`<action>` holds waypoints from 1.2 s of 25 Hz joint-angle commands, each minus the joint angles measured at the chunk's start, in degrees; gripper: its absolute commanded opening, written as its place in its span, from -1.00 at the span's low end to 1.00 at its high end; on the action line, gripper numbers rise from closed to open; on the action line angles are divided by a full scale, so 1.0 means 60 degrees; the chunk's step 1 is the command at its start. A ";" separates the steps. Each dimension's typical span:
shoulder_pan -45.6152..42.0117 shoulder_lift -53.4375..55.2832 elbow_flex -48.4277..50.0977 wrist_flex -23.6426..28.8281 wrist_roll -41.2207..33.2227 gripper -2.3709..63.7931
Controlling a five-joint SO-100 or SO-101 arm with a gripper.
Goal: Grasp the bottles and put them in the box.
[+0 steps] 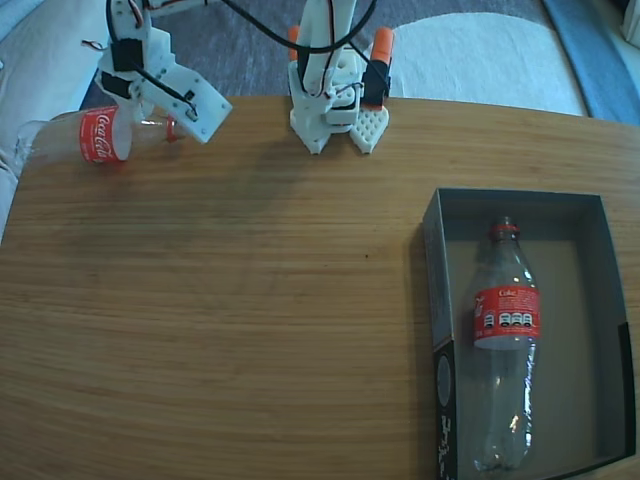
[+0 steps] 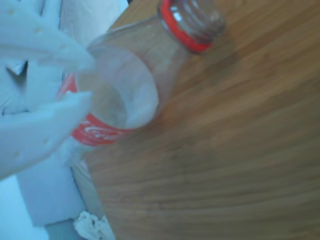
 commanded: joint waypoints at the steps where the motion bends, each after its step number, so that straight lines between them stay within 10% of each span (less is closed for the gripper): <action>1: 0.0103 0.0352 -0.0059 -0.0029 -0.0308 -0.94; 24: 0.0850 -0.0205 -0.0059 0.0132 -0.3867 -0.94; 30: 0.1201 -0.0190 -0.0059 0.0132 -0.3940 -0.15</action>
